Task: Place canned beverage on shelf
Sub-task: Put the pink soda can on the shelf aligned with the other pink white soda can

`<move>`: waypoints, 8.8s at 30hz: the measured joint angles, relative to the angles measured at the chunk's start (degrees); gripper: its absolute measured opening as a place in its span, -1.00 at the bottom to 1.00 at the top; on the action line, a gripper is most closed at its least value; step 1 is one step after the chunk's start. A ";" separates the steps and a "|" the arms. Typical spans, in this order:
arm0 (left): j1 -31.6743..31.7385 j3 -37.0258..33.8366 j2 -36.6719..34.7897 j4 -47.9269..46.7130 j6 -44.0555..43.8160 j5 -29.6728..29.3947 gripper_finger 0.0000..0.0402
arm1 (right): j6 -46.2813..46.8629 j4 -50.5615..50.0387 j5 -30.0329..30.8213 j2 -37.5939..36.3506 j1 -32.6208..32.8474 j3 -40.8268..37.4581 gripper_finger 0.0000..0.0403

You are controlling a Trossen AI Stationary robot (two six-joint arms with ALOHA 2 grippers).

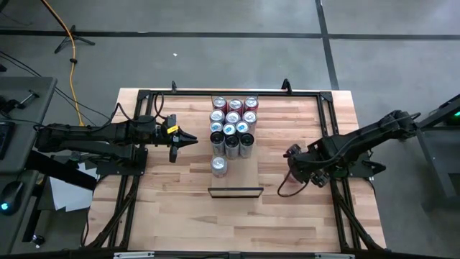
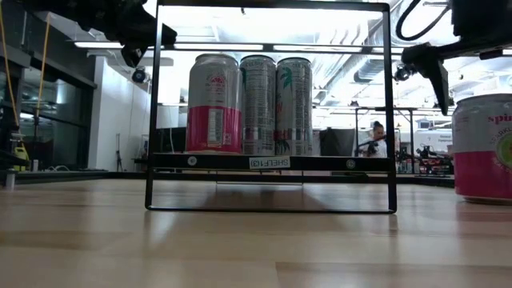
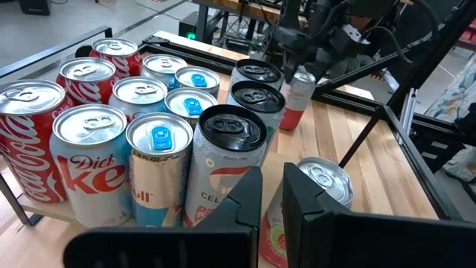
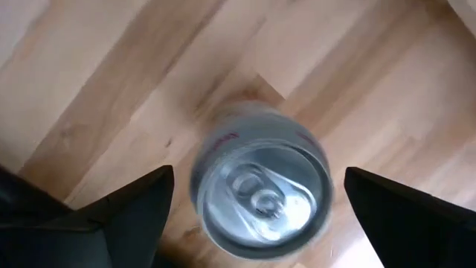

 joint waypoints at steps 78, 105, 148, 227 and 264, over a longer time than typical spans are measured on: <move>0.01 0.00 0.02 -1.22 0.71 -1.86 -1.00 | 62.10 -10.03 2.80 45.24 -10.63 54.40 0.40; 0.02 0.00 0.02 -1.20 0.62 -3.56 -1.00 | 62.67 -7.59 1.57 45.13 -10.63 51.45 0.61; 0.02 0.00 0.02 -1.24 0.62 -3.56 -1.00 | 63.10 -7.26 1.49 45.16 -10.63 51.41 0.62; 0.09 0.04 -9.86 0.48 -2.86 -9.03 -1.00 | 81.89 3.93 4.31 4.39 -1.18 5.57 0.96; 0.09 0.00 -9.86 0.48 0.62 -8.94 -1.00 | 69.01 22.35 -0.28 4.76 -11.02 4.17 -0.98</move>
